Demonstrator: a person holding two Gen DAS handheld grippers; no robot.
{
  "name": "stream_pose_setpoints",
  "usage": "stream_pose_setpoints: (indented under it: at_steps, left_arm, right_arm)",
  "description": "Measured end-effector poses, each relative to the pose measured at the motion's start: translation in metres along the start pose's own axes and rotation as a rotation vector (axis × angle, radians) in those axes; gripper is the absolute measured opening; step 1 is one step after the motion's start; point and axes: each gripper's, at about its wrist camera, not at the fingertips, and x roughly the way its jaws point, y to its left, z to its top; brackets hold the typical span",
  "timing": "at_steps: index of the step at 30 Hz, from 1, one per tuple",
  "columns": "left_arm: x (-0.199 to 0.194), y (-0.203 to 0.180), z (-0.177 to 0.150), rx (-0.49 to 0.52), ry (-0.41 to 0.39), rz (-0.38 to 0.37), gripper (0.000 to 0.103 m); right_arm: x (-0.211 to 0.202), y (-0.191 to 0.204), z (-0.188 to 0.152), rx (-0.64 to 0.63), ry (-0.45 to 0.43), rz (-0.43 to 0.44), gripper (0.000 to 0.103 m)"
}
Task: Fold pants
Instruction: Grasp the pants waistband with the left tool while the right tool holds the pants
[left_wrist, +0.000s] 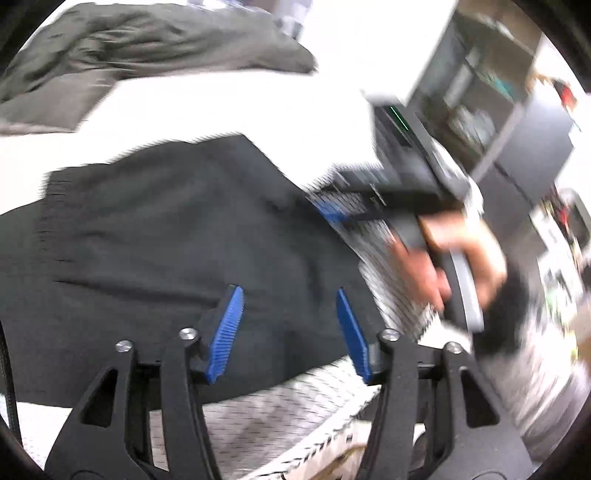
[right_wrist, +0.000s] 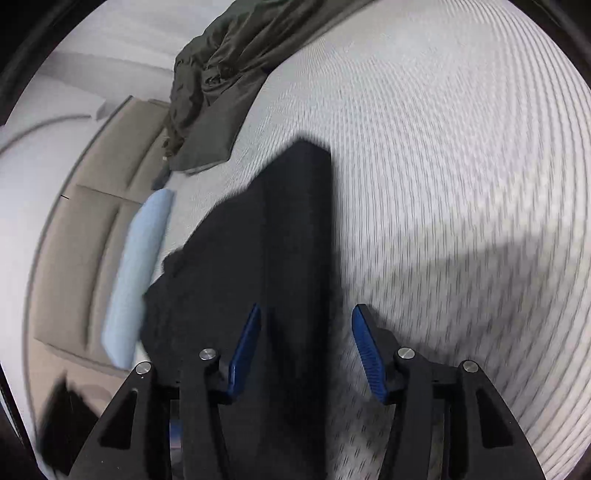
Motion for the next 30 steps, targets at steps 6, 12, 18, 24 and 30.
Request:
stream_pose_setpoints:
  at_steps: [6,12,18,24,30]
  left_arm:
    - [-0.030,0.076,0.011,-0.189,-0.089,0.170,0.053]
    - [-0.040,0.107,0.000,-0.151,-0.075,0.245,0.053]
    - [0.011,0.071,-0.005,0.022,0.021,0.170,0.044]
    - [0.017,0.096,-0.025,0.047,0.085,0.119,0.009]
    - [-0.021,0.096,-0.036,0.061,0.039,0.153,0.009]
  right_arm:
    - [0.009,0.028,0.005,-0.085,-0.078,-0.049,0.013]
    - [-0.016,0.057,-0.017,-0.264,-0.143,-0.323,0.027]
    - [-0.006,0.125,-0.083,-0.468,-0.156,-0.219,0.030]
    - [0.045,0.127,-0.120,-0.735,-0.044,-0.408,0.031]
    - [-0.007,0.104,-0.113,-0.595,-0.127,-0.462,0.032]
